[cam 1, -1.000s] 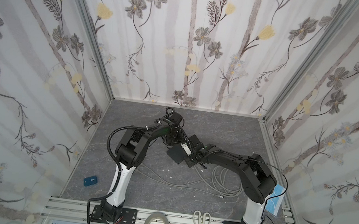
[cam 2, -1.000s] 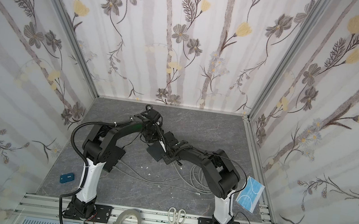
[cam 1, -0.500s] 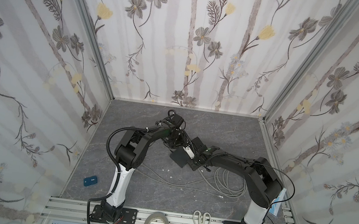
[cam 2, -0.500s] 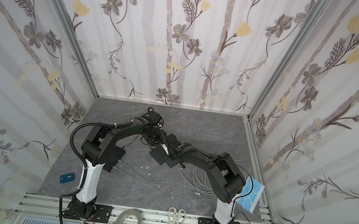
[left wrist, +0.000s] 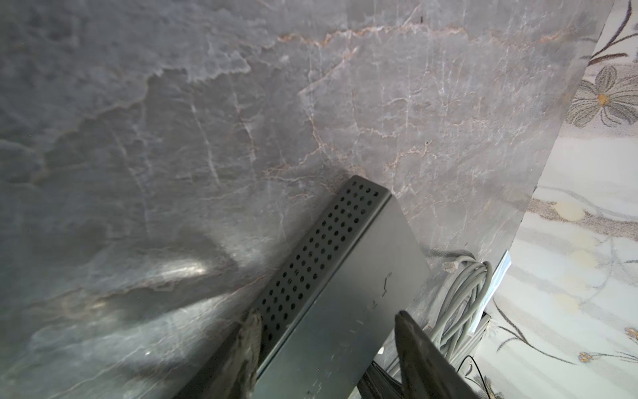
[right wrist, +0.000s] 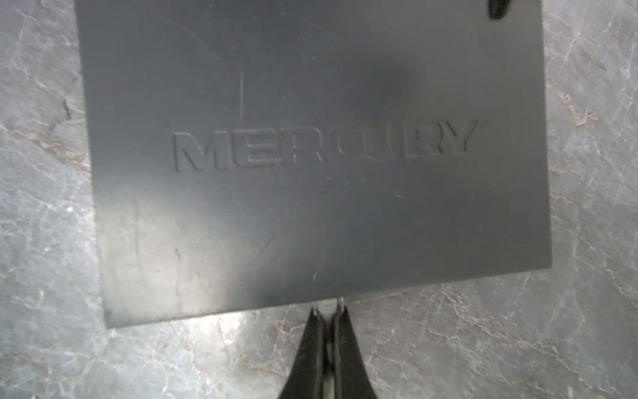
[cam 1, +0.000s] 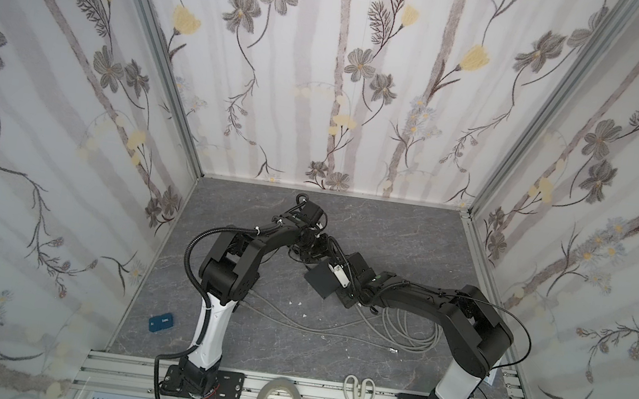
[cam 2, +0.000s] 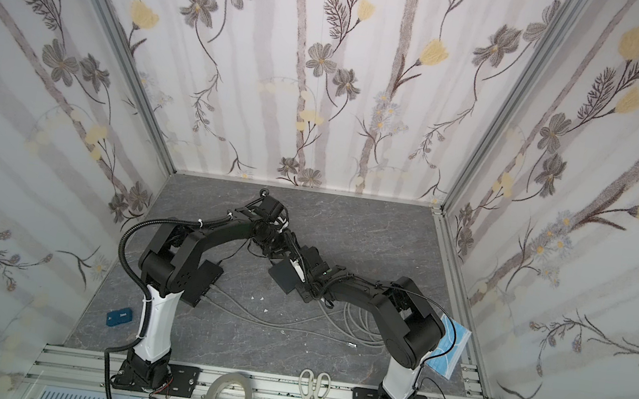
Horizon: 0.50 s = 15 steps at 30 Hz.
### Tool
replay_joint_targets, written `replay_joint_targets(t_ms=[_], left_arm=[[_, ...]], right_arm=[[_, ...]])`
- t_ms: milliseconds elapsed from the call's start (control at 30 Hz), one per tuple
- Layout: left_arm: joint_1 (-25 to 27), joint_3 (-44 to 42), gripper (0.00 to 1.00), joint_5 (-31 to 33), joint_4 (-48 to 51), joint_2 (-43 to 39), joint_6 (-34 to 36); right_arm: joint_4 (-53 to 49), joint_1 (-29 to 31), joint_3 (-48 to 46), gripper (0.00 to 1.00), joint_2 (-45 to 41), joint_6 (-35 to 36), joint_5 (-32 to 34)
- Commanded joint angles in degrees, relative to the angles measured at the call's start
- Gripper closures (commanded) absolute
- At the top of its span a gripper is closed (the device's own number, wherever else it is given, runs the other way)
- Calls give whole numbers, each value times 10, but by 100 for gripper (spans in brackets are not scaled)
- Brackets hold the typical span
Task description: Insert the plug into the switch port
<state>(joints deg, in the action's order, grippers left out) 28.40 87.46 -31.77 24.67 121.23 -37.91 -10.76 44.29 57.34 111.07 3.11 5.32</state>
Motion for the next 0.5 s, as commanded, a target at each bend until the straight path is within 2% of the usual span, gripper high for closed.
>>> replay_joint_targets(t_ms=[0, 267, 467], left_arm=[[10, -4, 38, -158, 34, -1, -34], [8, -6, 38, -161, 33, -4, -33], [-13, -3, 38, -150, 43, -13, -26]], right_arm=[[251, -2, 25, 100, -12, 16, -13], [251, -12, 29, 100, -18, 18, -32], [242, -14, -15, 100, -44, 24, -25]])
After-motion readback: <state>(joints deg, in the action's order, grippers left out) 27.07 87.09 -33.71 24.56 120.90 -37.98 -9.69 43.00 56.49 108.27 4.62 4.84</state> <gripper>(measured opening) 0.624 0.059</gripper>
